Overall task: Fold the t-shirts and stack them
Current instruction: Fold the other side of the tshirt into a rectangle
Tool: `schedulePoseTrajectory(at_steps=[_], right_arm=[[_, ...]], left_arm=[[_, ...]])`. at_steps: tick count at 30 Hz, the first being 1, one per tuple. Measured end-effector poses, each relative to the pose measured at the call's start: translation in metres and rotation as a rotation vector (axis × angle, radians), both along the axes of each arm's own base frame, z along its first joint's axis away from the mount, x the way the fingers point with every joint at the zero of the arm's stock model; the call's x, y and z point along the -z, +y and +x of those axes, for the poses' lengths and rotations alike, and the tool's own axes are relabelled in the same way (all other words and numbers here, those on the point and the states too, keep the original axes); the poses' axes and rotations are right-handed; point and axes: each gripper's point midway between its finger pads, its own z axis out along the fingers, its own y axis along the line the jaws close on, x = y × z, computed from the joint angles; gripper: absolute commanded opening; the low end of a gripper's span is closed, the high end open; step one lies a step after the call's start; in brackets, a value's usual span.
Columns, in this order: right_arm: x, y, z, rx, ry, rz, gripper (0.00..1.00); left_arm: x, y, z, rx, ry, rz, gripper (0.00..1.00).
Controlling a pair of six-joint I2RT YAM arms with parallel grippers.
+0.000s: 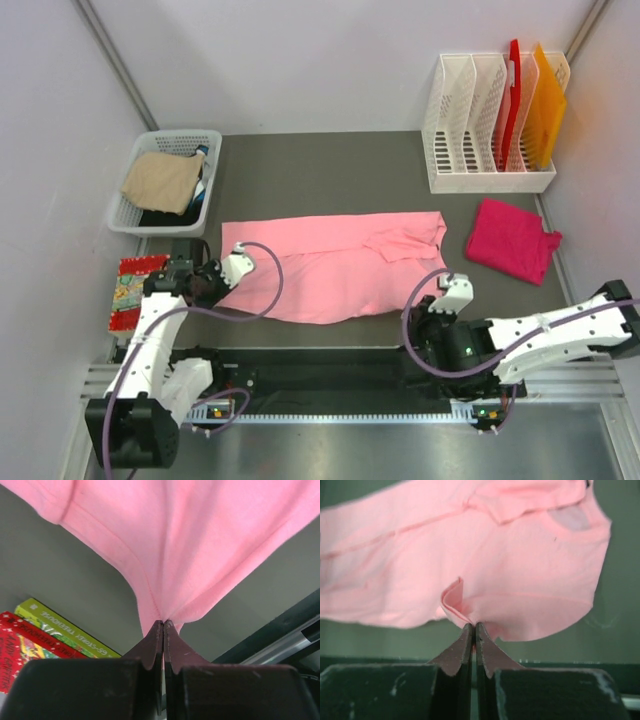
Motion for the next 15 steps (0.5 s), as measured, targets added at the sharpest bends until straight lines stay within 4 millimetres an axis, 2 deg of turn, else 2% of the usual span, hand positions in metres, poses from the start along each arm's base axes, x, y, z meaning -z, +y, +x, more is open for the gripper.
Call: schedulePoseTrajectory(at_steps=[4, 7, 11, 15], right_arm=[[-0.033, -0.017, 0.031, 0.099, -0.068, 0.013, 0.0], [-0.056, -0.038, 0.053, 0.166, -0.122, -0.04, 0.0], [-0.07, -0.057, 0.08, 0.252, -0.153, -0.138, 0.0], [-0.078, -0.065, 0.104, 0.291, -0.152, -0.203, 0.0]], left_arm=[[-0.015, -0.002, 0.019, -0.021, -0.047, -0.02, 0.0], [-0.03, -0.006, 0.038, -0.054, -0.114, -0.055, 0.0], [-0.044, -0.012, 0.055, -0.084, -0.163, -0.103, 0.0], [-0.041, -0.015, 0.065, -0.103, -0.157, -0.127, 0.0]])
